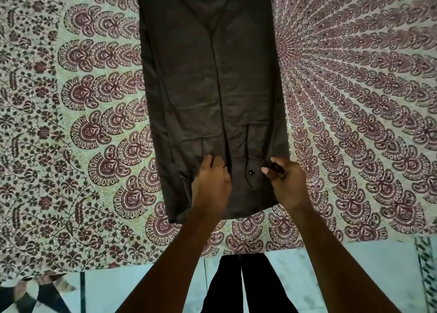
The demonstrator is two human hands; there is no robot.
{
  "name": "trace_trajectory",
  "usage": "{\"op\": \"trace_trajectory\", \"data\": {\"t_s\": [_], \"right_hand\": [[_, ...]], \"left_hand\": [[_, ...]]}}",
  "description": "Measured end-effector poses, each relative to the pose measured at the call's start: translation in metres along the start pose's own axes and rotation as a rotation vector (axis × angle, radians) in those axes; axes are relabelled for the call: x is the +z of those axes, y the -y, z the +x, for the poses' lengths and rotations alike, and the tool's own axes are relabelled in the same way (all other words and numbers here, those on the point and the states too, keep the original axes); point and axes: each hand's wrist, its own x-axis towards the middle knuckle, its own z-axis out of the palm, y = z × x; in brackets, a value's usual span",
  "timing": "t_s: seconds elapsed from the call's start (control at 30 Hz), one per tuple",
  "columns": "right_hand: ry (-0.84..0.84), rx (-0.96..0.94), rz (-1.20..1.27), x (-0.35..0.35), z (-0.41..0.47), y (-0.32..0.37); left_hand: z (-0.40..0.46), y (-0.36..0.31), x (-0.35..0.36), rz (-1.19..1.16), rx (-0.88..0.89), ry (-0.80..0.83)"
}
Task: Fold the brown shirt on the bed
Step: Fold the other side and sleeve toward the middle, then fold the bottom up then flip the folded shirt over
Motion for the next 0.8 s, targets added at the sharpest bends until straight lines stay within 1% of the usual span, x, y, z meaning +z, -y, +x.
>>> {"op": "trace_trajectory", "data": {"t_s": [0.07, 0.1, 0.17, 0.2, 0.23, 0.3, 0.37, 0.4, 0.47, 0.5, 0.6, 0.67, 0.73, 0.77, 0.8], "right_hand": [[0.014, -0.008, -0.044, -0.003, 0.001, 0.002], [0.006, -0.005, -0.071, -0.004, 0.001, 0.002], [-0.025, 0.017, -0.115, -0.005, 0.001, 0.002], [-0.039, 0.022, -0.144, -0.005, -0.001, 0.003], [-0.062, 0.015, -0.195, -0.003, -0.004, 0.004], [-0.161, -0.03, -0.4, 0.003, -0.01, 0.006], [-0.264, -0.173, -0.563, 0.01, -0.014, 0.009], [-0.267, -0.269, -0.586, 0.014, -0.013, 0.011], [-0.177, -0.412, -0.631, 0.023, -0.006, 0.01], [-0.114, -0.444, -0.668, 0.029, -0.002, 0.008], [0.037, -0.446, -0.783, 0.045, 0.004, 0.0], [0.059, -0.46, -0.82, 0.048, 0.003, -0.004], [0.052, -0.487, -0.835, 0.044, 0.003, -0.007], [0.038, -0.479, -0.831, 0.041, 0.001, -0.01], [0.02, -0.457, -0.819, 0.038, -0.001, -0.012]], "left_hand": [[0.0, 0.004, -0.001, -0.041, 0.019, -0.086], [0.0, 0.006, -0.002, -0.034, 0.034, -0.162], [0.003, 0.013, -0.004, 0.086, 0.067, -0.29], [0.004, 0.017, -0.002, 0.151, 0.064, -0.286], [0.004, 0.022, 0.0, 0.195, 0.047, -0.243], [0.005, 0.031, 0.008, 0.221, 0.024, -0.136], [0.005, 0.035, 0.016, 0.219, 0.035, -0.077], [0.004, 0.035, 0.017, 0.228, 0.058, -0.076], [0.003, 0.036, 0.017, 0.25, 0.11, -0.094], [0.004, 0.036, 0.017, 0.256, 0.127, -0.098], [0.006, 0.04, 0.024, 0.252, 0.126, -0.078], [0.006, 0.042, 0.026, 0.211, 0.143, -0.075], [0.006, 0.043, 0.021, 0.122, 0.193, -0.085], [0.005, 0.043, 0.018, 0.079, 0.192, -0.114], [0.003, 0.045, 0.014, 0.059, 0.145, -0.162]]}}
